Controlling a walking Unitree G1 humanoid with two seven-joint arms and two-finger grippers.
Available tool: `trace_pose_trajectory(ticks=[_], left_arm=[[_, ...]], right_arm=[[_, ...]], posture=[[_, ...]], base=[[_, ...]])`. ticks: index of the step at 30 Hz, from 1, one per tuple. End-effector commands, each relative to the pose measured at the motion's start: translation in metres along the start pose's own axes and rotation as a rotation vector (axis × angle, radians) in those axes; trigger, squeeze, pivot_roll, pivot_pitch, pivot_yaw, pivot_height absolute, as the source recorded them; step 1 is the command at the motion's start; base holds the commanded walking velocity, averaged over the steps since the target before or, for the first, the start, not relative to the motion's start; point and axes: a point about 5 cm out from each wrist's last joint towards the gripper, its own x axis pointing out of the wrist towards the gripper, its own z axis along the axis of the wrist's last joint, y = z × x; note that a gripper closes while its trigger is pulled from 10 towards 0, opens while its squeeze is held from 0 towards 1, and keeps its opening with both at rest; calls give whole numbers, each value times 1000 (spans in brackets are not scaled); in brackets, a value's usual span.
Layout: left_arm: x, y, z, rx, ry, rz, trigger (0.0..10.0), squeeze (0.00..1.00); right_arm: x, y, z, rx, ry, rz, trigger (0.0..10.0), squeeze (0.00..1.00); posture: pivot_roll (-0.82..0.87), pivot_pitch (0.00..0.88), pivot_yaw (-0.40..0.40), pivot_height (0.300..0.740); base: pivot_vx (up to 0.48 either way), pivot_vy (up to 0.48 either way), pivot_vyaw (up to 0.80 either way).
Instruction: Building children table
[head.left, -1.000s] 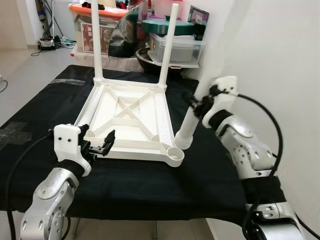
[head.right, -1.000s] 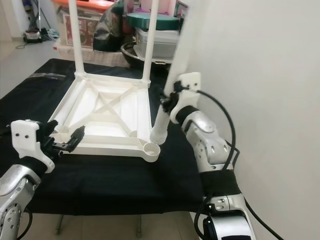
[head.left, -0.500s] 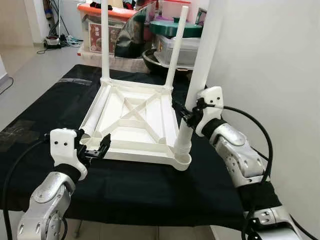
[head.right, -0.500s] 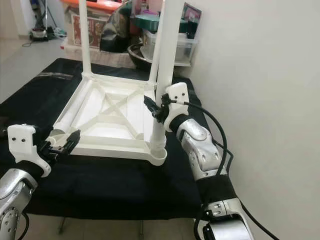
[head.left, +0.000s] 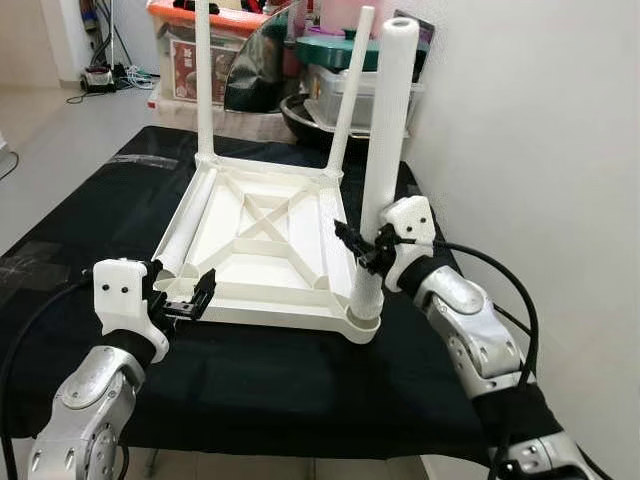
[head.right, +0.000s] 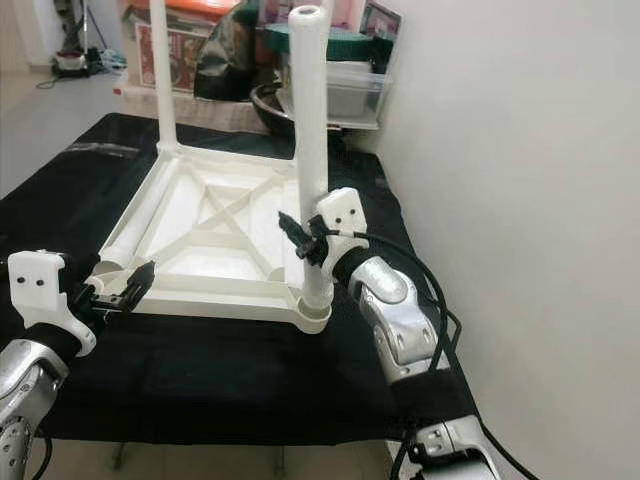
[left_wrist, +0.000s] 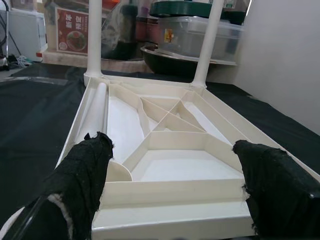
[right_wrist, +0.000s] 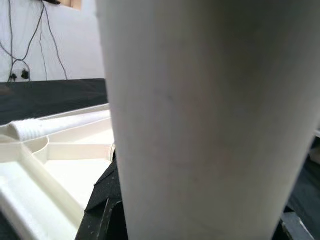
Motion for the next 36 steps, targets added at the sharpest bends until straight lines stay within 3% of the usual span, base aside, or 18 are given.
trace_pose_trajectory(ticks=[1, 6, 12, 13, 20, 24, 32, 36], left_arm=[[1, -1, -1, 1, 14, -19, 10000, 0], [2, -1, -1, -2, 14, -20, 10000, 0], [3, -1, -2, -13, 15, -15, 10000, 0], [3, -1, -2, -19, 17, -11, 10000, 0], [1, 2, -3, -26, 21, 0, 10000, 0], [0, 3, -3, -27, 23, 11, 10000, 0], [-2, 3, -6, -27, 31, 20, 10000, 0], [0, 3, -6, -28, 32, 20, 10000, 0]], right_arm=[[-5, 6, -13, 28, 43, 8, 10000, 0], [-8, 8, -16, 53, 49, 6, 10000, 0], [-7, 18, -25, 137, 82, 32, 10000, 0], [-4, 18, -30, 192, 103, 47, 10000, 0], [3, 8, -35, 279, 128, 65, 10000, 0], [5, 7, -37, 265, 144, 95, 10000, 0], [1, 29, -39, 264, 135, 181, 10000, 0], [0, 33, -42, 283, 142, 201, 10000, 0]], posture=[[118, 0, -166, 740], [116, 0, -166, 740], [121, 0, -172, 740], [127, 0, -177, 740], [133, 0, -186, 740], [139, 0, -193, 740], [142, 0, -193, 740], [140, 0, -190, 740]], base=[[0, 0, 0], [0, 0, 0], [0, 0, 0], [0, 0, 0], [0, 0, 0], [0, 0, 0], [0, 0, 0], [0, 0, 0]])
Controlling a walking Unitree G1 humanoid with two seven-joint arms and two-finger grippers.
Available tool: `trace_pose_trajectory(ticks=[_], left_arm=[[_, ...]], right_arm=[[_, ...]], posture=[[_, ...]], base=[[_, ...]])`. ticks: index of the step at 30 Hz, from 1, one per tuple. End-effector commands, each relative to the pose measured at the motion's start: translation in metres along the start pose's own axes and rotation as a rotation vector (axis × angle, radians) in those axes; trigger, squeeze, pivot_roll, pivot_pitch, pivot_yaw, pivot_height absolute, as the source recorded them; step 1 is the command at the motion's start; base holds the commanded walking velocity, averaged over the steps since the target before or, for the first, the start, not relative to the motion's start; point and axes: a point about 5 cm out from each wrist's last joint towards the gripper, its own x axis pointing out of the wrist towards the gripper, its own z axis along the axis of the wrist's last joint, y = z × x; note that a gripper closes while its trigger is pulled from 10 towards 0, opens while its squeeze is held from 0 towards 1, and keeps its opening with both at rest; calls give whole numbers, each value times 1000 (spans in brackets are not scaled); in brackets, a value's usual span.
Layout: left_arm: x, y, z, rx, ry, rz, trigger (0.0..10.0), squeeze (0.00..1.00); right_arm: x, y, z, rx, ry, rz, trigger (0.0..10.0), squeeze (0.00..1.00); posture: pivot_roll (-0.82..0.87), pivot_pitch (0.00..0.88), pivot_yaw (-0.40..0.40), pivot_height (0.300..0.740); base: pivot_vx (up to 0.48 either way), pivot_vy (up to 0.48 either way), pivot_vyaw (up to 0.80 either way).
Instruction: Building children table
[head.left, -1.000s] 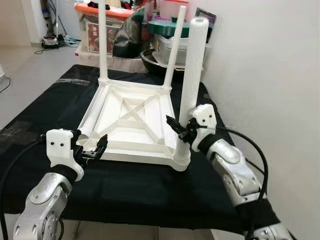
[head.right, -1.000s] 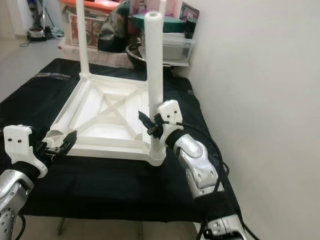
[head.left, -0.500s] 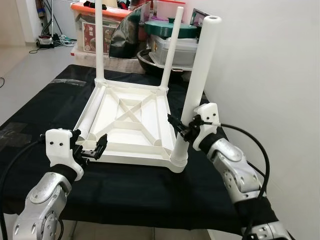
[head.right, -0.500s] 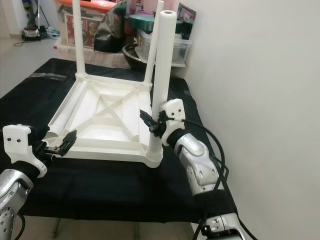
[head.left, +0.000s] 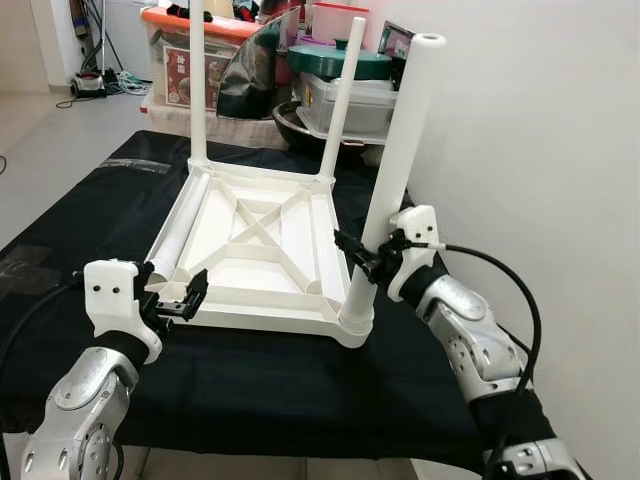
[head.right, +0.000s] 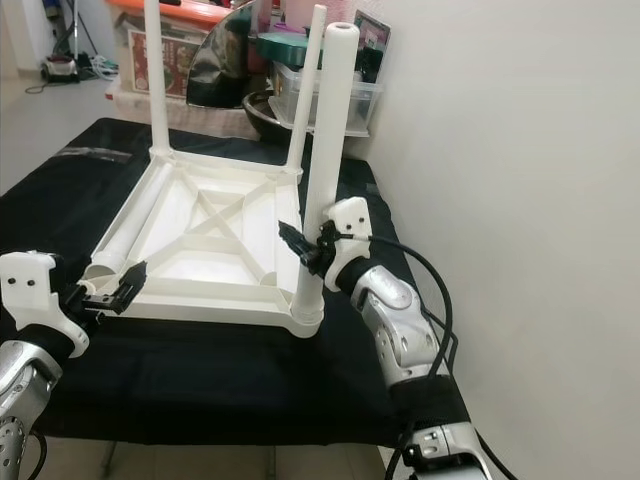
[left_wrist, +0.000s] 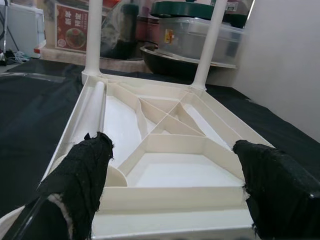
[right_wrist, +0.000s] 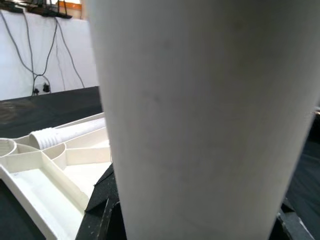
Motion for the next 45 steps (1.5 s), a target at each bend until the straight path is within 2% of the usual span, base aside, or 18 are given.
trace_pose_trajectory(ticks=[1, 6, 7, 10, 11, 14, 16, 20, 22, 26, 30, 32, 33, 34, 36, 38, 40, 45], left_arm=[[1, -2, -5, -14, 24, -7, 10000, 0], [3, 0, -4, -15, 21, -4, 10000, 0], [4, 0, -3, -17, 19, -1, 10000, 0], [4, 0, -4, -17, 19, 6, 10000, 0], [4, 0, -4, -17, 19, 6, 10000, 0], [3, 1, -4, -14, 17, 14, 10000, 0], [3, 2, -4, -11, 17, 19, 10000, 0], [2, 5, -3, -2, 19, 22, 10000, 0], [2, 7, -3, 4, 20, 23, 10000, 0], [4, 8, -2, 10, 20, 23, 10000, 0], [9, 9, 0, 20, 19, 56, 10000, 0], [9, 10, 1, 23, 21, 69, 10000, 0], [10, 12, 1, 24, 20, 81, 10000, 0], [10, 12, 1, 24, 20, 81, 10000, 0], [10, 14, 2, 26, 16, 96, 10000, 0], [10, 14, 2, 26, 16, 96, 10000, 0], [11, 14, 1, 29, 19, 95, 10000, 0], [11, 14, 0, 32, 21, 93, 10000, 0]], right_arm=[[0, 20, -36, 118, 126, 93, 10000, 0], [0, 18, -41, 143, 161, 62, 10000, 0], [0, 15, -44, 152, 189, 20, 10000, 0], [2, -5, -54, 264, 260, -276, 10000, 0], [2, -5, -54, 264, 260, -276, 10000, 0], [-7, -18, -66, 342, 296, -543, 10000, 0], [-14, -19, -73, 378, 315, -629, 10000, 0], [-21, -13, -78, 405, 309, -695, 10000, 0], [-22, -9, -77, 395, 315, -729, 10000, 0], [-26, -12, -73, 347, 331, -791, 10000, 0], [-42, -31, -71, 254, 501, -1143, 10000, 0], [-44, -31, -69, 252, 523, -1186, 10000, 0], [-42, -31, -66, 208, 557, -1228, 10000, 0], [-42, -31, -66, 208, 557, -1228, 10000, 0], [-41, -29, -62, 126, 629, -1282, 10000, 0], [-40, -27, -62, 120, 659, -1292, 10000, 0], [-39, -22, -62, 158, 666, -1294, 10000, 0], [-39, -21, -61, 179, 656, -1288, 10000, 0]], posture=[[140, 0, -190, 740], [139, 0, -191, 740], [139, 0, -191, 740], [139, 0, -197, 740], [139, 0, -197, 740], [144, 0, -199, 740], [147, 0, -195, 740], [145, 0, -190, 740], [143, 0, -182, 740], [139, 0, -177, 740], [140, 0, -171, 740], [140, 0, -171, 740], [141, 0, -171, 740], [141, 0, -171, 740], [144, 0, -171, 740], [145, 0, -171, 740], [143, 0, -168, 740], [141, 0, -167, 740]], base=[[0, 0, 0], [0, 0, 0], [0, 0, 0], [0, 0, 0], [0, 0, 0], [0, 0, 0], [0, 0, 0], [0, 0, 0], [0, 0, 0], [0, 0, 0], [0, 0, 0], [0, 0, 0], [0, 0, 0], [0, 0, 0], [0, 0, 0], [0, 0, 0], [0, 0, 0], [0, 0, 0]])
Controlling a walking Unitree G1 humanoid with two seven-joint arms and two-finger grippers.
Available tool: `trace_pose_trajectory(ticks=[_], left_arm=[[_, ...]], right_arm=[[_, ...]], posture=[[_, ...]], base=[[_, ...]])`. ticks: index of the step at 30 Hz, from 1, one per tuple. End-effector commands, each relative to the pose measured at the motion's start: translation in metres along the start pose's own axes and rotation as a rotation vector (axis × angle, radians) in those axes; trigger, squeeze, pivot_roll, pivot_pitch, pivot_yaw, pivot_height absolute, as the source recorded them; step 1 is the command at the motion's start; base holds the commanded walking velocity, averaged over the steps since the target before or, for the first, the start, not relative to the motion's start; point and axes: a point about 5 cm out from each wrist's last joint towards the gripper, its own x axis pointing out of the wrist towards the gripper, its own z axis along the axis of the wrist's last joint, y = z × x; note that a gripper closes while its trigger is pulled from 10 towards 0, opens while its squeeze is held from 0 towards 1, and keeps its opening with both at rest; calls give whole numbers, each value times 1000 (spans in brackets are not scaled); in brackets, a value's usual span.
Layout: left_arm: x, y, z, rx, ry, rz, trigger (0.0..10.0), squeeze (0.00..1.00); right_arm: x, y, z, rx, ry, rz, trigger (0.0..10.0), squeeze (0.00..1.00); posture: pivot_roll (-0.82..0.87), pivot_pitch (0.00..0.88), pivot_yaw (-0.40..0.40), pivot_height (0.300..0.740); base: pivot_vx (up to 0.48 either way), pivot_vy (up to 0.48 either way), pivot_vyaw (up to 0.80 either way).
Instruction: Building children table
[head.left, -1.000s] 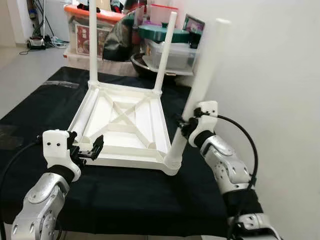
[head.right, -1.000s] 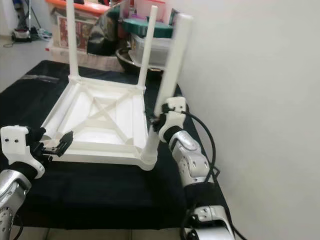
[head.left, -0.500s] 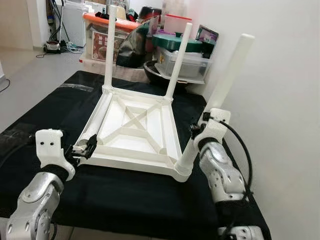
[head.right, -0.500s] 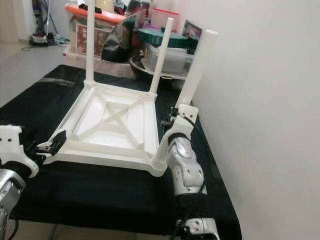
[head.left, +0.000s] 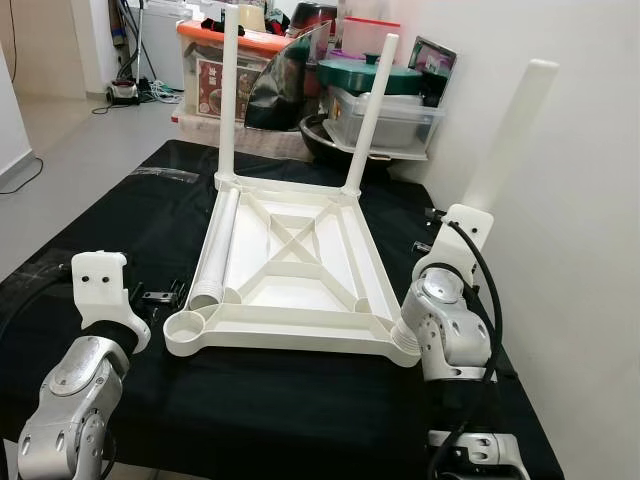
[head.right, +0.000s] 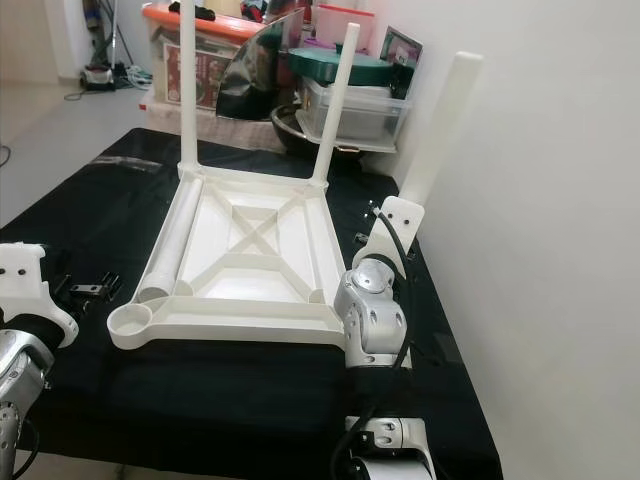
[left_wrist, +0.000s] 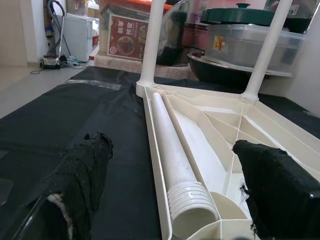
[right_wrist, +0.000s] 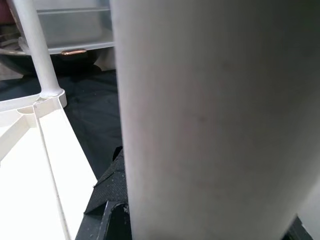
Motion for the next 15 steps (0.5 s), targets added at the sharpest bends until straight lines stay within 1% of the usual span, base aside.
trace_pose_trajectory(ticks=[1, 3, 5, 6, 7, 8, 9, 10, 13, 15], left_arm=[[3, -2, -2, 4, 12, -10, 10000, 0], [4, -4, -3, 7, 15, -14, 10000, 0], [4, -4, -3, 7, 15, -14, 10000, 0], [4, -4, -3, 7, 16, -16, 10000, 0], [5, -5, -3, 8, 17, -19, 10000, 0], [5, -5, -4, 9, 19, -21, 10000, 0], [5, -5, -4, 9, 19, -21, 10000, 0], [6, -5, -4, 13, 21, -22, 10000, 0], [5, -4, -4, 21, 24, -24, 10000, 0], [5, -4, -4, 21, 24, -24, 10000, 0]], right_arm=[[2, -14, -58, -148, 307, -70, 10000, 0], [0, -12, -58, -103, 335, -31, 10000, 0], [0, -12, -58, -103, 335, -31, 10000, 0], [-1, -12, -58, -79, 341, -15, 10000, 0], [-2, -11, -57, -59, 349, -1, 10000, 114], [-3, -12, -54, -41, 349, -2, 10000, 592], [-3, -12, -54, -41, 349, -2, 10000, 592], [-3, -12, -45, -45, 317, 3, 10000, 1000], [-5, -9, -37, -43, 286, 25, 10000, 1000], [-5, -9, -37, -43, 286, 25, 10000, 1000]], posture=[[141, 0, -167, 740], [141, 0, -167, 740], [141, 0, -167, 740], [131, 0, -157, 740], [131, 0, -157, 740], [131, 0, -157, 740], [131, 0, -157, 740], [132, 0, -156, 740], [133, 0, -157, 740], [133, 0, -157, 740]], base=[[0, 0, 0], [0, 0, 0], [0, 0, 0], [0, 0, 0], [0, 0, 0], [0, 0, 0], [0, 0, 0], [0, 0, 0], [0, 0, 0], [0, 0, 0]])
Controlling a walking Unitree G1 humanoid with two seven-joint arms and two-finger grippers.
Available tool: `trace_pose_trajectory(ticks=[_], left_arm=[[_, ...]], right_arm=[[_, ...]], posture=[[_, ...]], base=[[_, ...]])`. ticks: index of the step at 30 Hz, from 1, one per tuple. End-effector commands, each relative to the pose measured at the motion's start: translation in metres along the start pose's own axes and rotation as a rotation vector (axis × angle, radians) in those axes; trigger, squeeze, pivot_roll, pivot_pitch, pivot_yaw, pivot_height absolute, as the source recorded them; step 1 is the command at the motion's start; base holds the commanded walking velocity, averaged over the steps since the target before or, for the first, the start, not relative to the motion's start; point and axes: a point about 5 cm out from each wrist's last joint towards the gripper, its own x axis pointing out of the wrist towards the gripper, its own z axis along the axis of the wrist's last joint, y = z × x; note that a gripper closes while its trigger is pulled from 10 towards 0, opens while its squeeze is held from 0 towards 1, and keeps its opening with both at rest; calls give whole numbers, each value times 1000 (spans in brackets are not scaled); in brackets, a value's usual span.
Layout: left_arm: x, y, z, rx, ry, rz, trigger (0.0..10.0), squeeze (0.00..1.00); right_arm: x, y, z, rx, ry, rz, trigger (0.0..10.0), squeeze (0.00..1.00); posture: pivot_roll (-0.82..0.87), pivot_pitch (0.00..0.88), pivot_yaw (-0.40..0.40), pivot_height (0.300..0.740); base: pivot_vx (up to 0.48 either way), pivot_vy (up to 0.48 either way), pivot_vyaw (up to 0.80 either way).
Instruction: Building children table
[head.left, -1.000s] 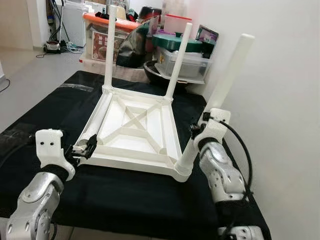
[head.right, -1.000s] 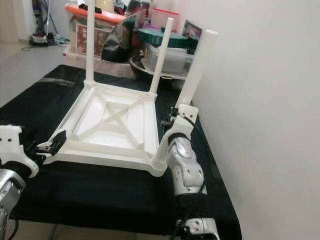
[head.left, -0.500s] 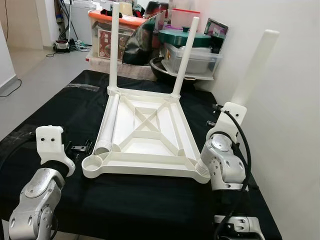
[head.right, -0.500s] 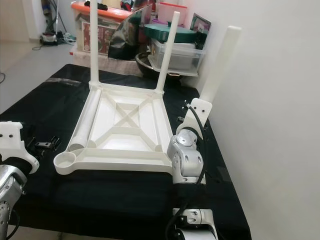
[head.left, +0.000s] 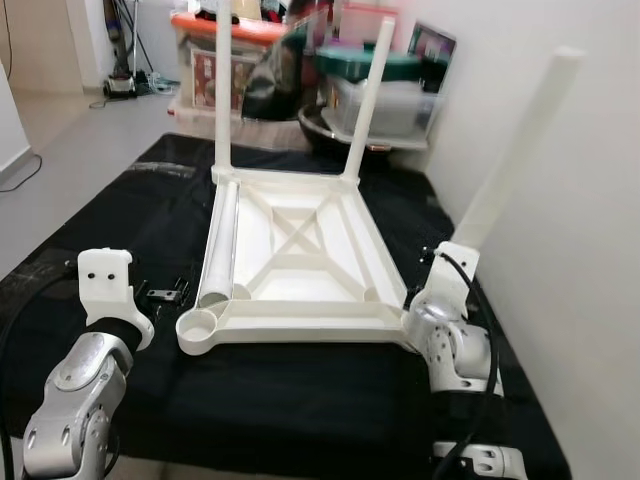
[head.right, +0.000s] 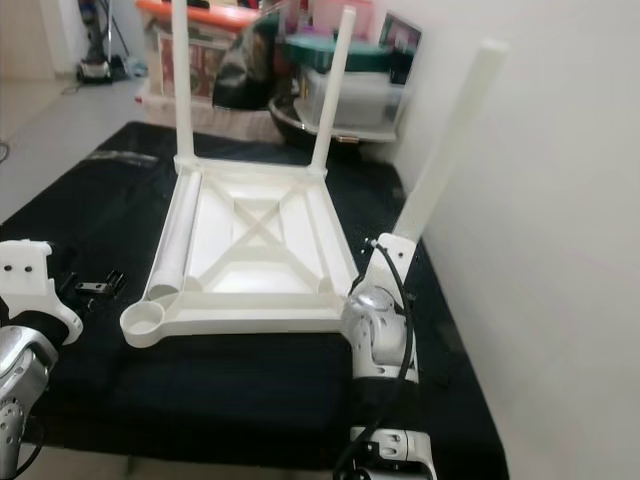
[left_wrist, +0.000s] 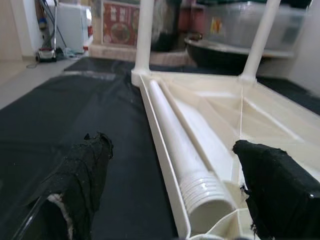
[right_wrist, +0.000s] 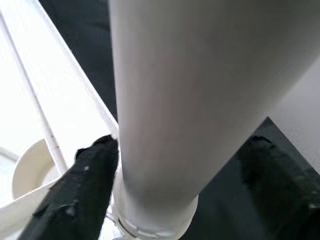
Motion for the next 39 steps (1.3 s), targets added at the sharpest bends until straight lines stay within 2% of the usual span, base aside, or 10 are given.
trace_pose_trajectory(ticks=[1, 5, 6, 7, 9, 16, 24, 29, 33, 39], left_arm=[[1, -1, -3, 17, 17, -12, 10000, 0], [1, -1, -3, 16, 18, -13, 10000, 0], [1, -1, -3, 14, 17, -15, 10000, 0], [1, -2, -3, 14, 16, -18, 10000, 0], [1, -2, -4, 13, 17, -23, 10000, 0], [1, -2, -4, 13, 15, -25, 10000, 0], [3, -5, -5, 9, 17, -41, 10000, 0], [6, -8, -6, 7, 17, -50, 10000, 0], [6, -7, -6, 10, 12, -49, 10000, 0], [5, -9, -7, 8, 13, -52, 10000, 0]], right_arm=[[-2, 2, -4, 20, 21, 4, 10000, 1000], [-5, 2, 2, 33, -12, 11, 10000, 1000], [-8, 3, 9, 65, -47, 24, 10000, 243], [-12, 4, 15, 103, -87, 63, 10000, 0], [-23, 4, 32, 208, -240, 254, 10000, 0], [-27, -5, 39, 272, -310, 386, 10000, 0], [-12, -19, 65, 167, -408, 557, 10000, 0], [22, -35, 87, 85, -415, 666, 10000, 0], [27, -48, 116, -20, -474, 946, 10000, 0], [33, -56, 111, -131, -413, 1087, 10000, 0]], posture=[[133, 0, -157, 740], [133, 0, -158, 740], [132, 0, -158, 740], [130, 0, -156, 740], [130, 0, -156, 740], [120, 0, -153, 740], [98, 0, -146, 740], [103, 0, -152, 740], [109, 0, -163, 740], [122, 0, -175, 740]], base=[[0, 0, 0], [0, 0, 0], [0, 0, 0], [0, 0, 0], [0, 0, 0], [0, 0, 0], [0, 0, 0], [0, 0, 0], [0, 0, 0], [0, 0, 0]])
